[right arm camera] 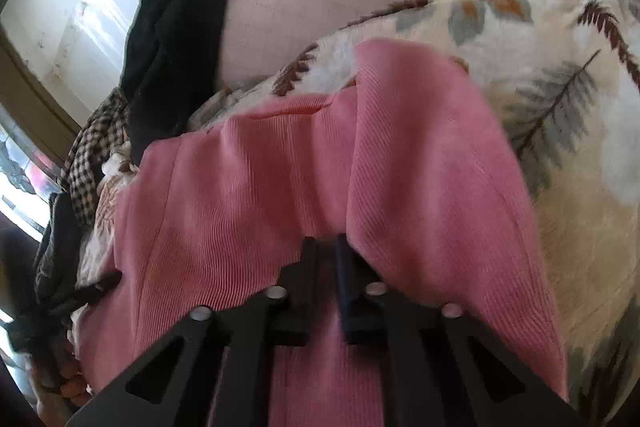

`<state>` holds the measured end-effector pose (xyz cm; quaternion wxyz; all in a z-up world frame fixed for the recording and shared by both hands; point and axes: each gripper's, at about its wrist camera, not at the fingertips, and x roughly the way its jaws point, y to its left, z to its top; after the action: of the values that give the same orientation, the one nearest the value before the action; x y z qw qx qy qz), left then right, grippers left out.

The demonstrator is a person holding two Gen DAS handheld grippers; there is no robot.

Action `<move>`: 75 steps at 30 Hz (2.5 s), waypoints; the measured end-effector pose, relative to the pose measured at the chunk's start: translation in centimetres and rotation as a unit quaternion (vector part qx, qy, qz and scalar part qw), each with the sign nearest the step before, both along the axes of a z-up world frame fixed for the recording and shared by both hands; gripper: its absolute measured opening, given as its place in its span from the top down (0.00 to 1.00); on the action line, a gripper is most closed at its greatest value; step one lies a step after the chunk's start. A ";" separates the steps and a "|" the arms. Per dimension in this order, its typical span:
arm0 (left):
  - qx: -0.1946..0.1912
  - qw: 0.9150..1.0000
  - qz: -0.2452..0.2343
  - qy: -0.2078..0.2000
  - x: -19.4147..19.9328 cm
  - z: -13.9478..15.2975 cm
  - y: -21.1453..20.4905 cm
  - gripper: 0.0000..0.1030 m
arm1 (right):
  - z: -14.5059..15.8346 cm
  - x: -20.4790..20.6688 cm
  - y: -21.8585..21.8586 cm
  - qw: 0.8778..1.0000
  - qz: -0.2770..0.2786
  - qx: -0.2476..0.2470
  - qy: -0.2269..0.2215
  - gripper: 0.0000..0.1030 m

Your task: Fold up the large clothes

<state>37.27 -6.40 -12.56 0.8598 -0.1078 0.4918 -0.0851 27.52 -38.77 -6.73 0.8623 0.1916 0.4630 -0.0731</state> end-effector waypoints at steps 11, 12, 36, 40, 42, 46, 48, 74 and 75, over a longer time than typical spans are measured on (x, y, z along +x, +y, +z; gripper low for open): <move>-0.063 0.997 0.033 0.020 1.5 0.6 -0.5 0.77 | 0.3 2.9 7.8 0.993 0.114 0.016 -0.022 0.75; -0.057 0.997 0.036 0.032 2.1 -0.4 -0.3 0.81 | -0.4 3.3 7.8 0.994 0.108 0.003 -0.013 0.77; 0.001 1.000 0.014 -0.004 -2.8 2.8 -0.3 0.86 | 3.7 -6.5 -3.5 0.995 -0.063 -0.068 -0.039 0.69; 0.038 0.998 0.033 -0.025 -5.0 3.1 -0.7 0.66 | 3.3 -7.6 -2.2 0.995 -0.048 -0.080 -0.034 0.52; 0.063 0.998 0.016 0.008 -4.9 1.1 -1.4 0.64 | 0.5 -6.9 -2.1 0.994 -0.032 -0.092 0.041 0.48; 0.128 0.992 0.000 -0.023 -6.3 1.6 -3.1 0.63 | 2.1 -8.4 -2.1 0.995 -0.076 -0.056 0.001 0.47; 0.133 0.991 0.002 -0.022 -6.5 1.6 -3.3 0.63 | 4.0 -9.5 -0.9 0.994 -0.068 -0.069 -0.046 0.45; -0.100 0.993 0.029 0.050 -2.8 4.5 6.1 0.60 | 4.6 -7.9 7.3 0.978 0.037 -0.194 -0.061 0.41; -0.111 0.992 0.037 0.055 -2.5 4.5 7.1 0.59 | 5.1 -7.4 7.8 0.977 0.042 -0.197 -0.072 0.40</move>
<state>34.80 0.74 -8.09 0.8169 -0.2253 0.5213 -0.1008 20.11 -30.99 -1.66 0.9166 0.0028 0.3836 -0.1124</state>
